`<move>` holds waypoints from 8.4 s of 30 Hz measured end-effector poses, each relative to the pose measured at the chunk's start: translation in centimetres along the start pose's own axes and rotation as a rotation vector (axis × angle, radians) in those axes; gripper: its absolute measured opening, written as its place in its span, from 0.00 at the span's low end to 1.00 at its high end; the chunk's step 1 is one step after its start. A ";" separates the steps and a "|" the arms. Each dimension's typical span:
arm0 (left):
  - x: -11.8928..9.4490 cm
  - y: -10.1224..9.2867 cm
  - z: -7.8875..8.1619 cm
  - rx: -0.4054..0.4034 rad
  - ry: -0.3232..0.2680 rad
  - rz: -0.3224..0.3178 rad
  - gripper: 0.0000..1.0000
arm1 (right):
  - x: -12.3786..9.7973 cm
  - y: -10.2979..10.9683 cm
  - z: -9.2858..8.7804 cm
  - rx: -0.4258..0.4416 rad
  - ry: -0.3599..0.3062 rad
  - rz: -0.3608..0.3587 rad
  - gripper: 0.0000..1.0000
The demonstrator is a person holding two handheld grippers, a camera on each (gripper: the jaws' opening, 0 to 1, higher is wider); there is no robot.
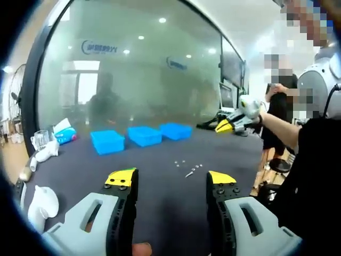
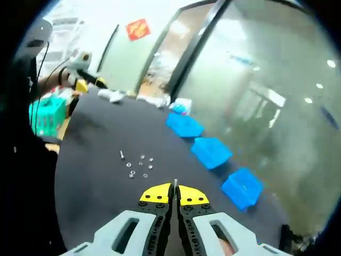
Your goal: Sort the screws, nuts, and washers into the corresponding bins
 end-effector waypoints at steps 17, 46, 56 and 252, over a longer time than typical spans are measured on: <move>0.2 -0.5 0.4 0.010 -0.009 -0.005 0.50 | -5.4 -1.0 -1.3 0.199 -0.079 -0.225 0.01; -0.7 0.5 0.2 -0.002 -0.032 0.036 0.50 | -5.4 -5.0 -0.4 0.417 -0.111 -0.496 0.01; -1.2 0.9 -0.2 -0.012 -0.041 0.056 0.50 | -0.6 -9.6 1.2 0.405 -0.129 -0.516 0.01; -3.4 1.9 -4.2 -0.077 0.004 0.061 0.50 | 13.6 15.9 3.0 -0.456 0.524 0.831 0.08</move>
Point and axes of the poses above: the point that each gripper's makers call its tool centre point, and the gripper's own axes: x roughly forward along the fingers, y roughly to its left, z roughly out of its top, the point moved 5 cm from there along -x, roughly backward along the fingers, and after that the axes turned 12 degrees about -z, right-handed, at the moved point
